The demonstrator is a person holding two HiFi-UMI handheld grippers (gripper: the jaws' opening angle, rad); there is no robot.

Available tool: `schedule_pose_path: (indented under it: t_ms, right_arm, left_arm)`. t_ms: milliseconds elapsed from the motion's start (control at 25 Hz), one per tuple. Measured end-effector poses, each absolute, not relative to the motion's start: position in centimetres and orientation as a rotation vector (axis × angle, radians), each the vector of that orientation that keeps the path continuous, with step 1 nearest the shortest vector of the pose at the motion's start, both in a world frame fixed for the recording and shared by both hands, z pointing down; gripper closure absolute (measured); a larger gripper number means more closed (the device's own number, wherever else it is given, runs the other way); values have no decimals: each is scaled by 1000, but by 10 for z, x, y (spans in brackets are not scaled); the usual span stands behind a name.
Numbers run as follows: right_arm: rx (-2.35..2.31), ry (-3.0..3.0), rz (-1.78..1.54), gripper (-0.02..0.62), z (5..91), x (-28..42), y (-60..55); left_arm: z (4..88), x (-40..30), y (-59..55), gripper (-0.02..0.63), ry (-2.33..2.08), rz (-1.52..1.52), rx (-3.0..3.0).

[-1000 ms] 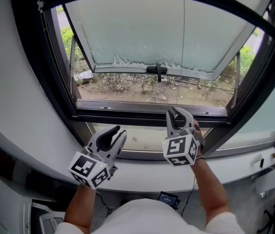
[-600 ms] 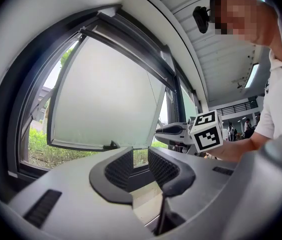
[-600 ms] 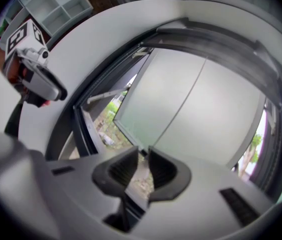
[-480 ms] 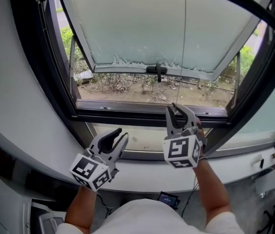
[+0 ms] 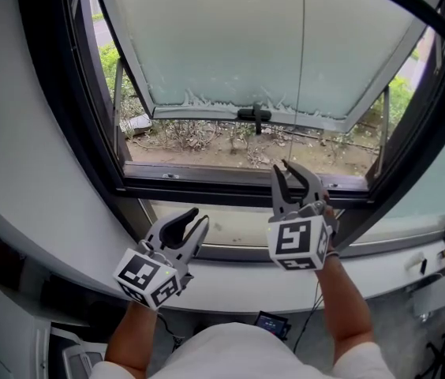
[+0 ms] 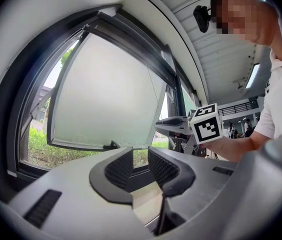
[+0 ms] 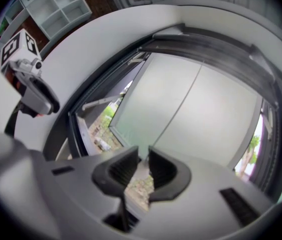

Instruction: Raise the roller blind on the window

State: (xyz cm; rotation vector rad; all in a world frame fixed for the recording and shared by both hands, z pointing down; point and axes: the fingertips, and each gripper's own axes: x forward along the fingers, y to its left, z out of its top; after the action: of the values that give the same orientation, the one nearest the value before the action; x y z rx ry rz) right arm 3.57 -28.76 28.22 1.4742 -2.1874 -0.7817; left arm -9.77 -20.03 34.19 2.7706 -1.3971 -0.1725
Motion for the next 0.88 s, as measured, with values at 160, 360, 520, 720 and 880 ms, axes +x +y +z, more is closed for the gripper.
schedule_pose_path:
  t_ms: [160,360,520,720,880]
  right_arm:
    - [1487,-2192,-800,522,274,36,-288]
    - [1496,-2201,-821,522,263,35,-288]
    - [1496,-2204,-827,522,258,34,-289]
    - [1513,-2205,-859,522,244,35,-288]
    - [1520,-2205,-871,522,238,36,-289]
  left_arm:
    - [337,-97,-202,497,-1395,-182,2779]
    - [331,-96,-202,497,-1398,-194,2784]
    - [330,-96,-202,497,-1392,-199,2788]
    - [330,-96,-202,497,-1386,-199,2786]
    - [333,-96,-201,497,-1381,-194,2785]
